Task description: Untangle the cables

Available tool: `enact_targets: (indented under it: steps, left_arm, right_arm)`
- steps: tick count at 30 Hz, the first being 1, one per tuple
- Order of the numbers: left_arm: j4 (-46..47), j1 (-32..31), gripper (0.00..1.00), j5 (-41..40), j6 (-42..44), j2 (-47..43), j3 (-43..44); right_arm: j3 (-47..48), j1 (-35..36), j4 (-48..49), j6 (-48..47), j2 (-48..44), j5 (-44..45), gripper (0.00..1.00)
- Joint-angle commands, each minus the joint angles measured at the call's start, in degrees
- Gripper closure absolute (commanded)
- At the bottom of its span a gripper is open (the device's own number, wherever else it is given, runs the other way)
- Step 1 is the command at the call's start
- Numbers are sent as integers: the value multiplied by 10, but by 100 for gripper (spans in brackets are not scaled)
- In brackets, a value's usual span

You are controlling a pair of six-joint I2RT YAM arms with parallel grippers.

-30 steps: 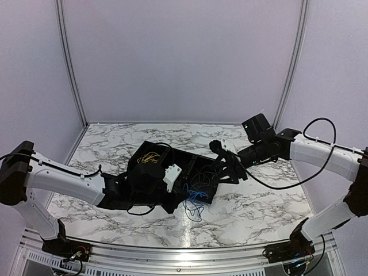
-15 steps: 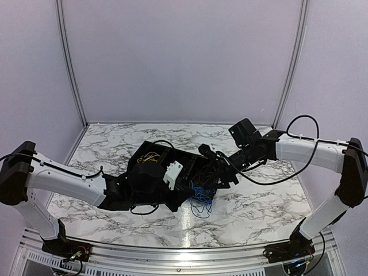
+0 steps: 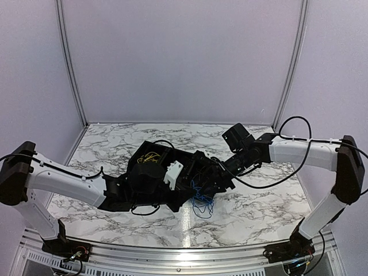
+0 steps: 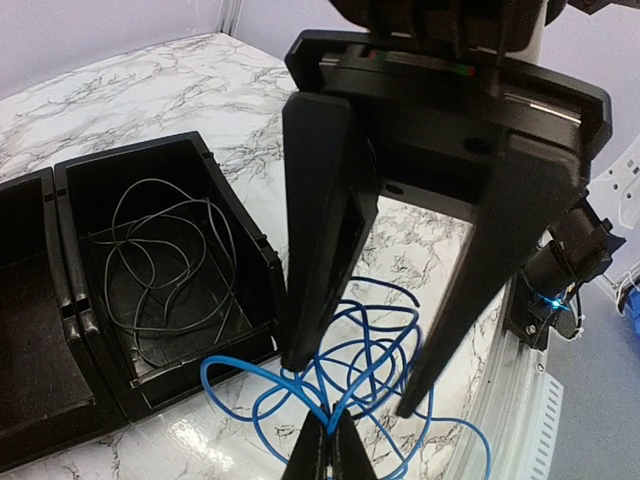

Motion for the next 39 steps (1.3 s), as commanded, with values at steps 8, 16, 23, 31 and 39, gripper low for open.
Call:
enact_targets:
  steps: [8, 16, 23, 31, 39]
  left_arm:
    - [21, -7, 83, -28, -11, 10, 13]
    - [58, -7, 75, -143, -9, 57, 19]
    - [108, -7, 90, -124, -16, 87, 2]
    - [131, -7, 95, -135, -49, 75, -67]
    - [131, -7, 96, -143, -66, 63, -108]
  right_arm:
    - [9, 10, 10, -1, -33, 18, 95]
    - [24, 10, -19, -11, -53, -27, 100]
    - [38, 10, -44, -18, -61, -45, 100]
    - [103, -5, -113, -37, -77, -86, 100]
    - [242, -55, -189, -49, -92, -113, 100]
